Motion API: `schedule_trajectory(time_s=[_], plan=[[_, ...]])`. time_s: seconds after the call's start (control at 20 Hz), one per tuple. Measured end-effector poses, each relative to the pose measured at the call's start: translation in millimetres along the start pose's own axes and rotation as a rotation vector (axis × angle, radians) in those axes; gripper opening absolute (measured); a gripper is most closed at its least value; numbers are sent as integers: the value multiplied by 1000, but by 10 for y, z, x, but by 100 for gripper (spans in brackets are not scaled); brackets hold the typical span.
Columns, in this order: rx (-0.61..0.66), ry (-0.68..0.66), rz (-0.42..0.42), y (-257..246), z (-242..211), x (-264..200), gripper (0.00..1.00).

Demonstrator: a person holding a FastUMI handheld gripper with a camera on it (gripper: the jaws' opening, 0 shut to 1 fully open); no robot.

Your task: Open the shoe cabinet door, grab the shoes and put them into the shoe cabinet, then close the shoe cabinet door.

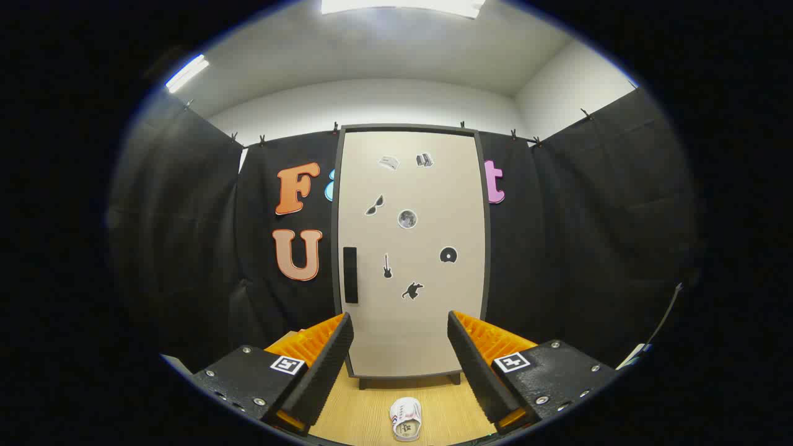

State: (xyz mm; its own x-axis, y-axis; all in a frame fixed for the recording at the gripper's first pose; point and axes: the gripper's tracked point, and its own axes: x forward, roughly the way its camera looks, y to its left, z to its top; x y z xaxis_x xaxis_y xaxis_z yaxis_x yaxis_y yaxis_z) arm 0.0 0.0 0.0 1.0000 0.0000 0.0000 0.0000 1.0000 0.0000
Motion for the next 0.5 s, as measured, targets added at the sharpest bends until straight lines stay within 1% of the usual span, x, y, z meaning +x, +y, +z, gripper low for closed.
schedule_trajectory(time_s=[0.5], plan=[[-2, 0, -3, -37, 15, 58, 95]])
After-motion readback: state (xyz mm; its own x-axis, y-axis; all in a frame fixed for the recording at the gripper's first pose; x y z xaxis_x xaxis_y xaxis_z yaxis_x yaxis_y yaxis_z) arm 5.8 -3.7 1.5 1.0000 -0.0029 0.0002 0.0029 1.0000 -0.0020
